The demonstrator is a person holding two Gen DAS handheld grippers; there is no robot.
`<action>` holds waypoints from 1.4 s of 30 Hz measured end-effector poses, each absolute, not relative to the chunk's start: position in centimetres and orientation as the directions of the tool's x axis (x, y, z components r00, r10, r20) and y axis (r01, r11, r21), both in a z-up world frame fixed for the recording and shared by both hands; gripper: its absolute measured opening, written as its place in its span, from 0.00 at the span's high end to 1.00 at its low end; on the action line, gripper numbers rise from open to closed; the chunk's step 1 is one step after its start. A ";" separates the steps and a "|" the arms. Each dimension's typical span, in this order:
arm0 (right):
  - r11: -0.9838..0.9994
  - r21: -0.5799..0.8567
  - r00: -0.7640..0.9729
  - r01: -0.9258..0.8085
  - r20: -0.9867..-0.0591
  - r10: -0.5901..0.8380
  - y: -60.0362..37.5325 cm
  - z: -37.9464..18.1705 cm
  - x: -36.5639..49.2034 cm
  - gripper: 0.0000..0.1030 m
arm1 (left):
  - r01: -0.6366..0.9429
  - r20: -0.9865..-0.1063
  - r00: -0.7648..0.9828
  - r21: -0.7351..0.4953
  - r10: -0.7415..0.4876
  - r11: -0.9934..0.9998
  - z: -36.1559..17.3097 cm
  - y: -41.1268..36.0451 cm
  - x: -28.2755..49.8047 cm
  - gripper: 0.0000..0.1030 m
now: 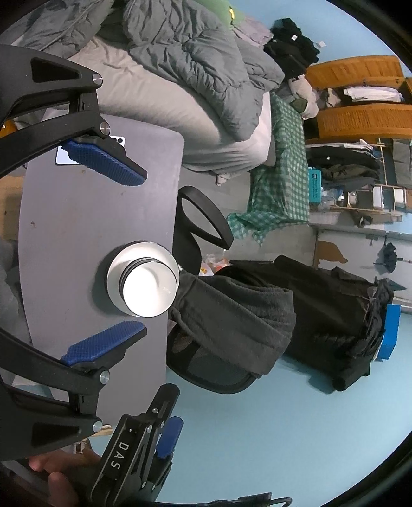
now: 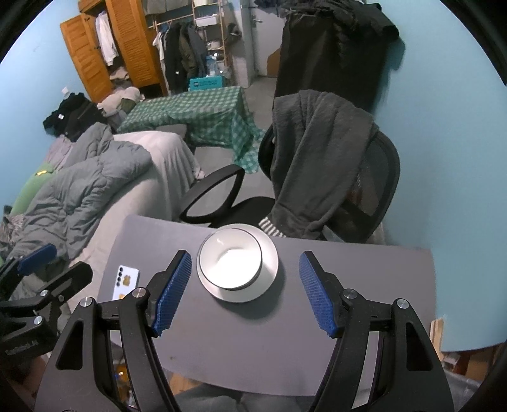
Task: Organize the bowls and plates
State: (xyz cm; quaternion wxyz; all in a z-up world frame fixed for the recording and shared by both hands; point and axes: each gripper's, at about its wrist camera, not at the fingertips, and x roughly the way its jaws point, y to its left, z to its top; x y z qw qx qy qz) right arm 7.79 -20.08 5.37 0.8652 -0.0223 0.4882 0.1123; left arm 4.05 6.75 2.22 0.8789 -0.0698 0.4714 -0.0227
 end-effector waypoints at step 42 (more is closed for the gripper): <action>0.981 0.067 0.507 -0.180 -0.849 0.151 -22.5 5.9 6.0 0.32 | -0.001 -0.844 0.521 -0.151 -0.128 0.988 2.4 5.0 3.1 0.14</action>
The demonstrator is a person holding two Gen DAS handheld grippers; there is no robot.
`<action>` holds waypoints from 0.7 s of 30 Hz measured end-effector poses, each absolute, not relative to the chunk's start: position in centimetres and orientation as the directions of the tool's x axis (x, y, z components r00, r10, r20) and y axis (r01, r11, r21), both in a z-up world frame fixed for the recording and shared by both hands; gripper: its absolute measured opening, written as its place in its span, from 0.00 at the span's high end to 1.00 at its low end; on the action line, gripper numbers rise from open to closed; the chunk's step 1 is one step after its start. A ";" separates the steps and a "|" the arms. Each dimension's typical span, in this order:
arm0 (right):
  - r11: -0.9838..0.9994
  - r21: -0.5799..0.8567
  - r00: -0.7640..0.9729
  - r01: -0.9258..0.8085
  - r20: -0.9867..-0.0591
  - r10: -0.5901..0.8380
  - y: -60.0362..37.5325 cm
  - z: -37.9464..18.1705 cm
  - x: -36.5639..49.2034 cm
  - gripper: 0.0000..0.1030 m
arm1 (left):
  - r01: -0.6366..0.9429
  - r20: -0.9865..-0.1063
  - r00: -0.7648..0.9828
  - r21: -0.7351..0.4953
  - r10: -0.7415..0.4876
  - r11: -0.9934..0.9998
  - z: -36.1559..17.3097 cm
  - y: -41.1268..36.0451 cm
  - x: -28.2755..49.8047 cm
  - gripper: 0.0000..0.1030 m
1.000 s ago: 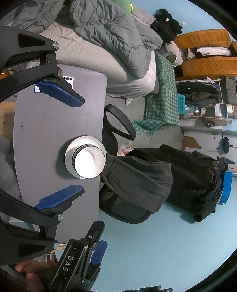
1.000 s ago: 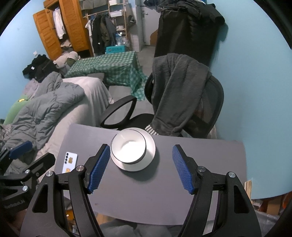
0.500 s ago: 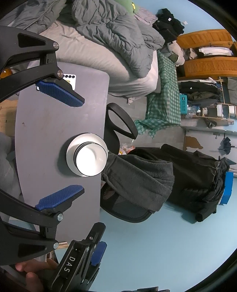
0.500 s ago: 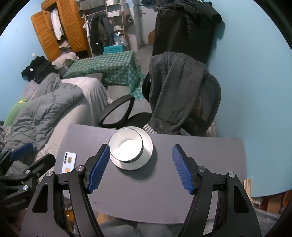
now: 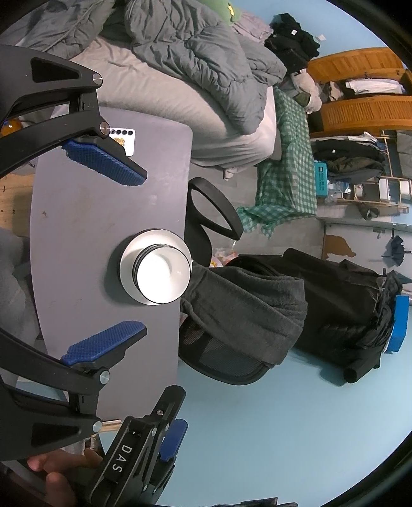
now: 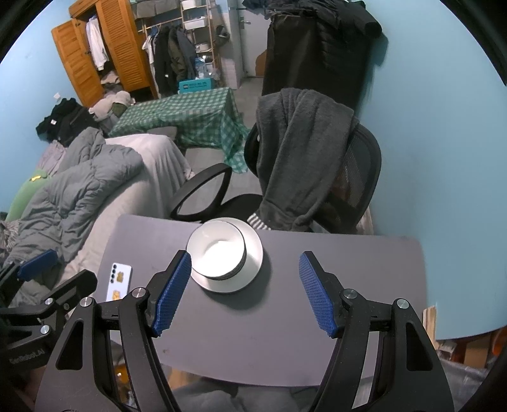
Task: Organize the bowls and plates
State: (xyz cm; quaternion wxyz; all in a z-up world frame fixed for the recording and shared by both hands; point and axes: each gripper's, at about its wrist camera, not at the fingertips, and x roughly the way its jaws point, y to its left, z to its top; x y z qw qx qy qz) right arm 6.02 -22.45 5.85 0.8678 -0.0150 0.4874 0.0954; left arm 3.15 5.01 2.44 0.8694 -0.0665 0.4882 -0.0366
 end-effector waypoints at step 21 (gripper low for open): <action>0.982 0.068 0.502 -0.177 -0.852 0.150 -22.6 5.6 5.4 0.32 | 0.004 -0.847 0.520 -0.125 -0.109 0.992 3.1 6.4 2.4 0.14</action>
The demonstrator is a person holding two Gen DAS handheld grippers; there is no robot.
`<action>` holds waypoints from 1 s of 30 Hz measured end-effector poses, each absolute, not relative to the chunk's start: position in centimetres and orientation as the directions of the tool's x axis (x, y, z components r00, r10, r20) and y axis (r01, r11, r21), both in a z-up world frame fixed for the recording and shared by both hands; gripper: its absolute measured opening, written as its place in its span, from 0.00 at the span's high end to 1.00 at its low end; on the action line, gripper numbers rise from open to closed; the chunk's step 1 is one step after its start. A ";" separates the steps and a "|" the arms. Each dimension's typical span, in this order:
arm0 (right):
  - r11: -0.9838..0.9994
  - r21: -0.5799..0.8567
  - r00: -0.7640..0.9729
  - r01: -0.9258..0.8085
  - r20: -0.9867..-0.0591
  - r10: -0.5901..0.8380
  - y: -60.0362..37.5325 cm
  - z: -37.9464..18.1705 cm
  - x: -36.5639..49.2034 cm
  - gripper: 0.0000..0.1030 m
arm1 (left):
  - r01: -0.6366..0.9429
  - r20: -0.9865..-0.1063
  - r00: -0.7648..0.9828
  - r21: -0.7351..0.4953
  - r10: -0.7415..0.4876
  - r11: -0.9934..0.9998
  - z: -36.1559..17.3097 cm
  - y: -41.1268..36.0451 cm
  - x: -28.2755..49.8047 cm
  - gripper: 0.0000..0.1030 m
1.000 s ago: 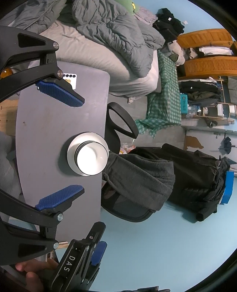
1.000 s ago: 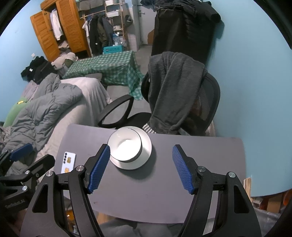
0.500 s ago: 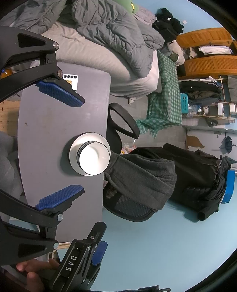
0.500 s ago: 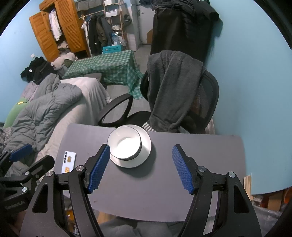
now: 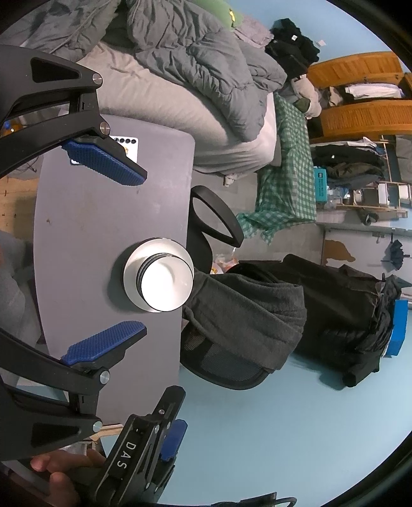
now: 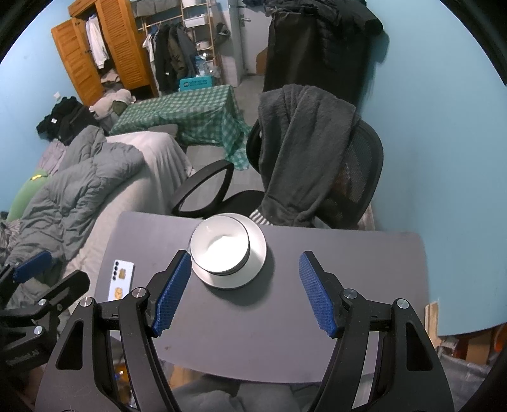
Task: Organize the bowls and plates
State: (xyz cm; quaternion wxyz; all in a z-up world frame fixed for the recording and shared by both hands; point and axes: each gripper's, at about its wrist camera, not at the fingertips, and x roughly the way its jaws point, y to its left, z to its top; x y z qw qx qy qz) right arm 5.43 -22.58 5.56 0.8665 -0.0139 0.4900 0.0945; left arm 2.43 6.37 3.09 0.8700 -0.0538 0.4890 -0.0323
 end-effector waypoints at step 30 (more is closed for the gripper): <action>0.981 0.065 0.495 -0.182 -0.856 0.148 -22.0 5.5 4.8 0.32 | -0.006 -0.854 0.511 -0.117 -0.098 0.993 2.8 8.0 2.3 0.14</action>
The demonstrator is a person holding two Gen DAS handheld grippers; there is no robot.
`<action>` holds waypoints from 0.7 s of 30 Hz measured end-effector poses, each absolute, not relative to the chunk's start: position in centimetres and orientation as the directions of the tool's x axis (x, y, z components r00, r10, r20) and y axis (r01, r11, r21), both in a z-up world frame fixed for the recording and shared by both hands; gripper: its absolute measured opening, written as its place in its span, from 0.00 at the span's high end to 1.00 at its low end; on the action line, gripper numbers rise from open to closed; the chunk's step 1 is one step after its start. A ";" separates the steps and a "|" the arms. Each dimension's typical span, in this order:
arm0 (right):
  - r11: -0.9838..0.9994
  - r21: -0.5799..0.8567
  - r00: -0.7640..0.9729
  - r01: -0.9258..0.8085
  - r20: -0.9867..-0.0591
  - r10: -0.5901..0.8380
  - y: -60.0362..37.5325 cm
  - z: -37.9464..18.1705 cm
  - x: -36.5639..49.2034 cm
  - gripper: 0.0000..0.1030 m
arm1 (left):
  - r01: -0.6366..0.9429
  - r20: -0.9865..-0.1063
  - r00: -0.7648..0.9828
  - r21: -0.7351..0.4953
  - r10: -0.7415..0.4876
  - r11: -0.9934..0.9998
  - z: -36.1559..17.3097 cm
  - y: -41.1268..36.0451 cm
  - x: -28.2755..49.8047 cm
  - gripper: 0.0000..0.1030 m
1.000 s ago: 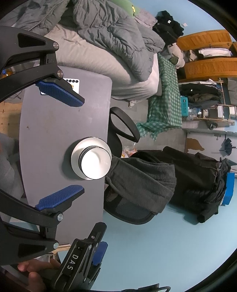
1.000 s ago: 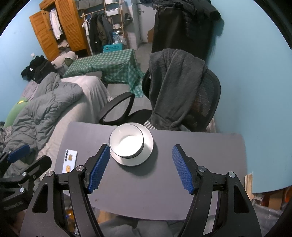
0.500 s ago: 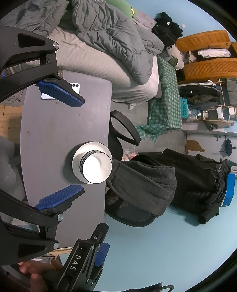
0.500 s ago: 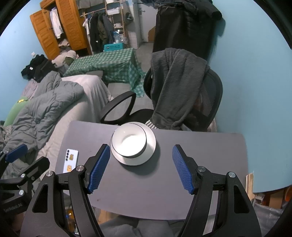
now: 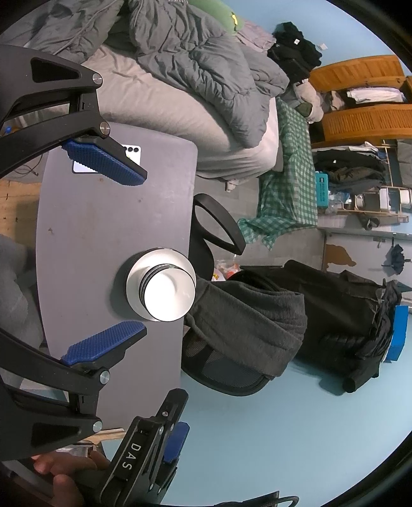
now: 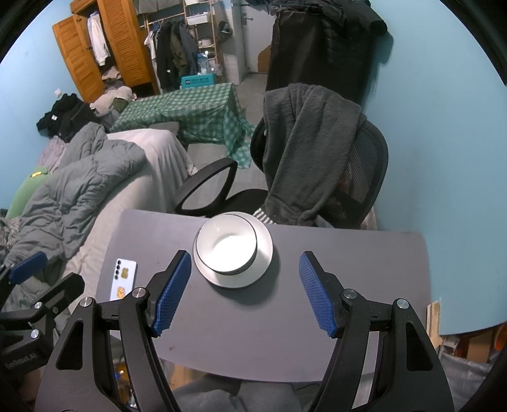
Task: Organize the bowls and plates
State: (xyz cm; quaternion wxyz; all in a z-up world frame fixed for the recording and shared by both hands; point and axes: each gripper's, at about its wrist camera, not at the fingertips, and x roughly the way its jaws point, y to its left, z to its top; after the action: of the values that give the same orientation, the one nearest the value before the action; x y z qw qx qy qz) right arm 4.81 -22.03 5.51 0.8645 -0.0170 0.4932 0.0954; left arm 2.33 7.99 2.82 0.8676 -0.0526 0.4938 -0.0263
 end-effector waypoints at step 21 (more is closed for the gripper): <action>0.981 0.062 0.493 -0.182 -0.857 0.146 -21.9 5.5 4.8 0.32 | -0.020 -0.857 0.505 -0.130 -0.102 0.991 2.6 8.1 1.9 0.14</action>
State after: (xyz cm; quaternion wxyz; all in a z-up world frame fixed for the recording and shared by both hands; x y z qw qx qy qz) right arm 4.82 -21.89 5.47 0.8639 -0.0181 0.4943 0.0948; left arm 1.92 8.14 2.59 0.8654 -0.0613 0.4967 -0.0237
